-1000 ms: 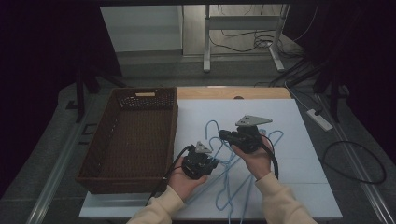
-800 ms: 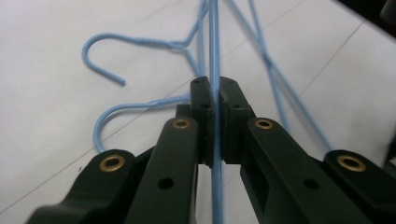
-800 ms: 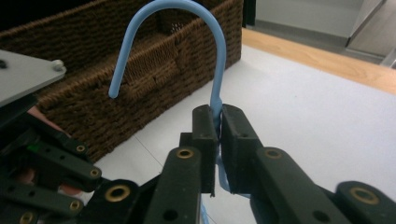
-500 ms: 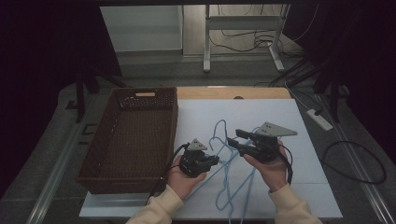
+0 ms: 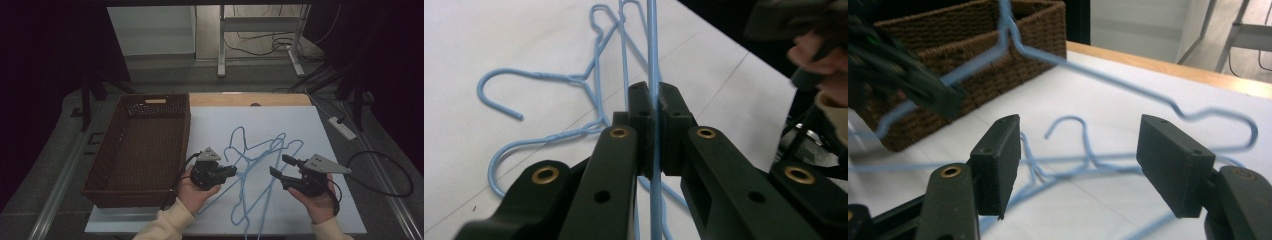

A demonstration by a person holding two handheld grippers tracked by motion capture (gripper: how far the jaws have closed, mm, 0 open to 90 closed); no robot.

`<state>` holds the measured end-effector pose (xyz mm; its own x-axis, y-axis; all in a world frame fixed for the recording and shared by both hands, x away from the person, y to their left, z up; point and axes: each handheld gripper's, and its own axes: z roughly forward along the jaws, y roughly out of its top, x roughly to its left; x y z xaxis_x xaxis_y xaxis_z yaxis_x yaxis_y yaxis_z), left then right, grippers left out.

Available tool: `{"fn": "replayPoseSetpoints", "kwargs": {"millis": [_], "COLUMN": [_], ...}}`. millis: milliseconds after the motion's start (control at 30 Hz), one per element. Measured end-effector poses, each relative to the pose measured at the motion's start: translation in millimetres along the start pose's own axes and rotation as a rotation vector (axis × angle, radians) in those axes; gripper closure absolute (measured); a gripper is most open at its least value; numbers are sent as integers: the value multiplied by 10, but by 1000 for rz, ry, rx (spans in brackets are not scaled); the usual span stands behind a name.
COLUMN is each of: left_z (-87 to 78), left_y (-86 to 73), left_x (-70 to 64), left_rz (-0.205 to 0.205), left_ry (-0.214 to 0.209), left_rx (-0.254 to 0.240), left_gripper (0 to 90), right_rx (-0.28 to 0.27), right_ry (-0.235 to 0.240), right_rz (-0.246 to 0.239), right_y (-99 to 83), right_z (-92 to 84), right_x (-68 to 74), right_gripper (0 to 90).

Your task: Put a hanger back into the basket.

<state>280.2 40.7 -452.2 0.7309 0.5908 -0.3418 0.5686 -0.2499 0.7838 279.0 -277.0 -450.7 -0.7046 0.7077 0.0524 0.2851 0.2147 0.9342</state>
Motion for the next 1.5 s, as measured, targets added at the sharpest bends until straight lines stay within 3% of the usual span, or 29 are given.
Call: {"fn": "replayPoseSetpoints", "kwargs": {"millis": [267,567,700,1100,1500], "left_z": [-207,-525,-678,-1127,-1497], "left_y": [99,234,276,349,318], "left_x": [-35,-74,-54,127,431], "left_rz": [10,36,49,67,43], "left_ry": [-20,-49,-39,-3,60], "left_rx": [-44,-92,-118,-174,-225], "left_gripper": [860,860,860,860,860], "right_rx": [8,50,62,84,89], "right_ry": [-39,-43,-46,-57,-63], "right_rz": [30,29,28,29,31], "right_y": [-169,-259,-267,-307,-315], "right_z": [-139,-63,-53,-22,-12], "right_x": [-149,-234,-249,-286,-288], "right_gripper": [339,342,340,341,340]}}
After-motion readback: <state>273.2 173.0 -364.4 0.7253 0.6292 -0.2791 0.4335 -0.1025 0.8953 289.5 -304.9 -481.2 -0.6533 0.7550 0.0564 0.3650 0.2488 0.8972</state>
